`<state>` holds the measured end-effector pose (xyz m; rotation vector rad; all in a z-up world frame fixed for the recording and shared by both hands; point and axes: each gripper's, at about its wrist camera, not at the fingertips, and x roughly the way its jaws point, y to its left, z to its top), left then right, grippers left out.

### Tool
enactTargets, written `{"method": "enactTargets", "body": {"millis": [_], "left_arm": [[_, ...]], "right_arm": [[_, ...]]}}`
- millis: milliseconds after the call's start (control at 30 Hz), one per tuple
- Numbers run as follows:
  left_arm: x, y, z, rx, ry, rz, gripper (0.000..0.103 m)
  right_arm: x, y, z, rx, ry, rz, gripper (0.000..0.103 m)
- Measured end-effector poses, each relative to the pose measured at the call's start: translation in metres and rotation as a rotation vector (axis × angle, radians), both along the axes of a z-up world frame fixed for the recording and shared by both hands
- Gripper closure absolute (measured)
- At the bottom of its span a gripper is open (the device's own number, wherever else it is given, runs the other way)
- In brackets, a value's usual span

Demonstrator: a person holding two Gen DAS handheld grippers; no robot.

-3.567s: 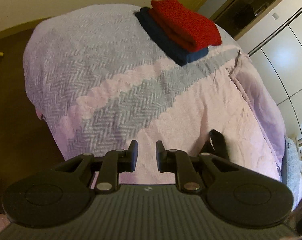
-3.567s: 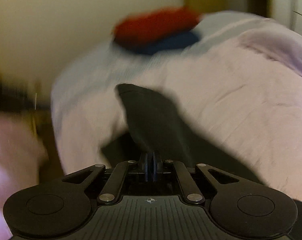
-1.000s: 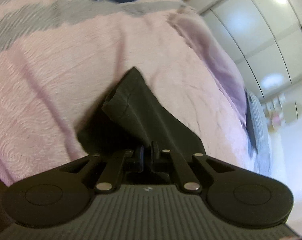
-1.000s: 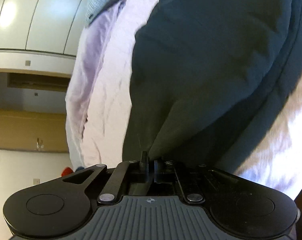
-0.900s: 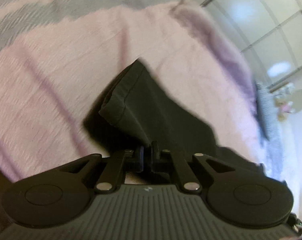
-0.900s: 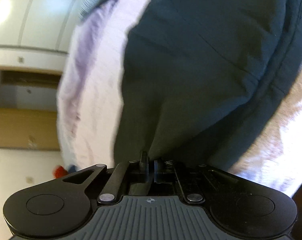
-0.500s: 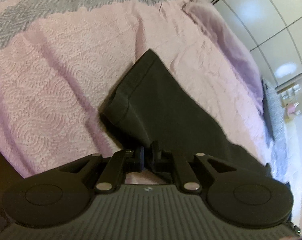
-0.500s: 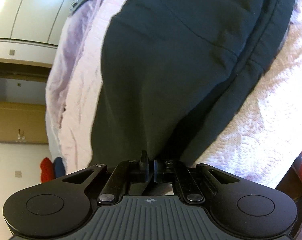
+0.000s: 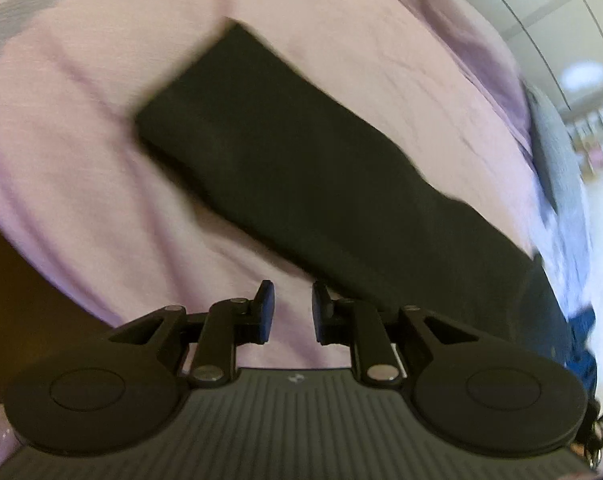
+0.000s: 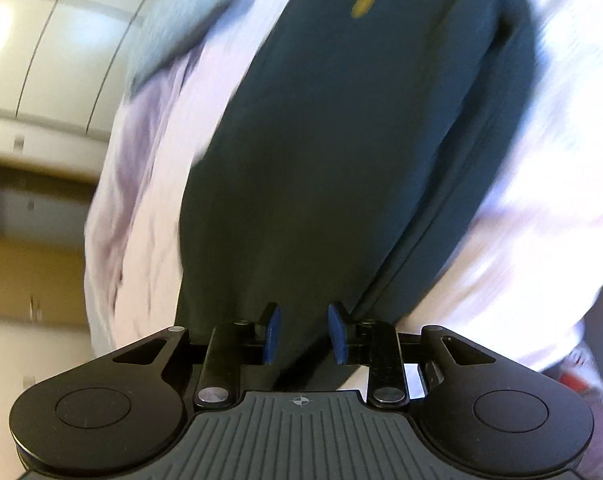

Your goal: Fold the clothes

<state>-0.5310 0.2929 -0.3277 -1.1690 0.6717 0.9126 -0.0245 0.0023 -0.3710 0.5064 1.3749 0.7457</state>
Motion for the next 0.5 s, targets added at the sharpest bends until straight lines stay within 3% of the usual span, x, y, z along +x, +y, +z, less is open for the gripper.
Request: {"method": "enactTargets", "body": {"millis": [233, 333, 433, 500], "left_arm": [[0.105, -0.027, 0.007, 0.035, -0.058, -0.136, 0.087], [0.147, -0.044, 0.003, 0.039, -0.051, -0.213, 0.081], [0.188, -0.073, -0.001, 0.104, 0.03, -0.344, 0.077], [0.215, -0.093, 0.001, 0.189, 0.121, -0.467, 0.076]], "right_arm": [[0.063, -0.038, 0.007, 0.016, -0.022, -0.075, 0.072], [0.087, -0.049, 0.008, 0.022, -0.023, -0.085, 0.071], [0.111, -0.061, 0.008, 0.029, -0.023, -0.095, 0.069], [0.127, -0.069, 0.008, 0.033, -0.023, -0.101, 0.067]]}}
